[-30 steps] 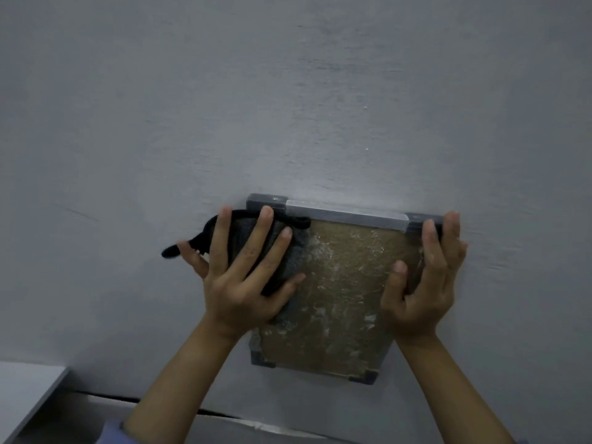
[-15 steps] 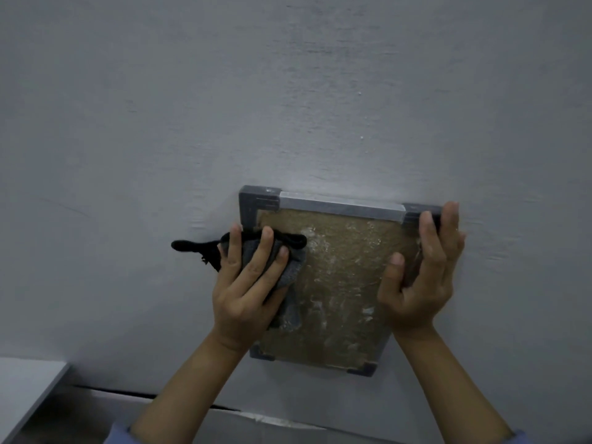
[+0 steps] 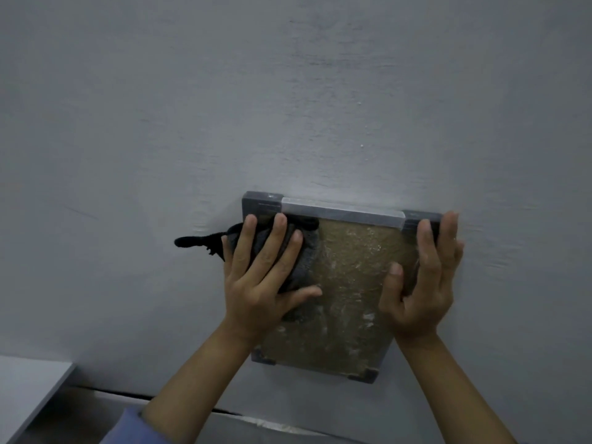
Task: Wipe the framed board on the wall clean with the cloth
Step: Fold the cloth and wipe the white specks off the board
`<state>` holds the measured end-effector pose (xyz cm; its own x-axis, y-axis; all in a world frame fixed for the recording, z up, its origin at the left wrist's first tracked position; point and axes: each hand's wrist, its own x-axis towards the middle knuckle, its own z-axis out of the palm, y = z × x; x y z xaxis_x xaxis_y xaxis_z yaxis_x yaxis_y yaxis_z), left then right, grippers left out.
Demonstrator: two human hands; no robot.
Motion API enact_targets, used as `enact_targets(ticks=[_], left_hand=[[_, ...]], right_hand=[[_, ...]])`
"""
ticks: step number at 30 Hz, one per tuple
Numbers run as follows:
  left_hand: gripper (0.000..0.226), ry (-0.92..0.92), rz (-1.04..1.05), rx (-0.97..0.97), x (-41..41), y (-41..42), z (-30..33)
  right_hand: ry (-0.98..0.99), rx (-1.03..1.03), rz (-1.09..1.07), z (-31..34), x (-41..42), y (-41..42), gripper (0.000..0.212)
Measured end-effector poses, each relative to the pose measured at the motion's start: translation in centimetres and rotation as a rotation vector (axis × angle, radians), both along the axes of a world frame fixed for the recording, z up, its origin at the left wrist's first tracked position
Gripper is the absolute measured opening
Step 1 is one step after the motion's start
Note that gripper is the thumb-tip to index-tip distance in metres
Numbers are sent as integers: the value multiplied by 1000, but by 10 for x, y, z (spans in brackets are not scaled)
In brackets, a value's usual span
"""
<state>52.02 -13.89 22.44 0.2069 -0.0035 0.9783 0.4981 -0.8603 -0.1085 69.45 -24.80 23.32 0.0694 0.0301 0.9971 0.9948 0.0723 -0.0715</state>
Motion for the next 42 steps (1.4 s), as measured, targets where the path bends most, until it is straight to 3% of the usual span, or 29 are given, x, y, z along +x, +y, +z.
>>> enact_targets(ticks=[3,7,11,16,24,28,33,37,42], left_hand=[[43,3,-14,52,-2,4,-7],[34,104,-2,112,-5,-2,-21],[35,222,-72,129,-21,-1,-23],[46,-3,-193,1,-24,3,7],[50,14,-203,133,-8,16,12],[46,33,-94,129,-6,15,10],[37,14,-108,136,-3,15,5],[49,115,-75,190,-10,13,-8],[39,215,-171,183,-29,12,-6]], right_hand=[[-31,-34,-15,0,2,-2,62],[-30,-40,-22,1,2,-1,62],[-29,-38,-19,0,1,-3,62],[-22,-53,-33,1,0,-4,64],[-4,-61,-38,1,-2,-3,48],[-4,-57,-49,0,-2,-2,49],[5,-48,-69,0,-4,-1,49],[-7,-56,-71,3,-5,-3,48],[-38,-89,-93,5,-4,-12,45]])
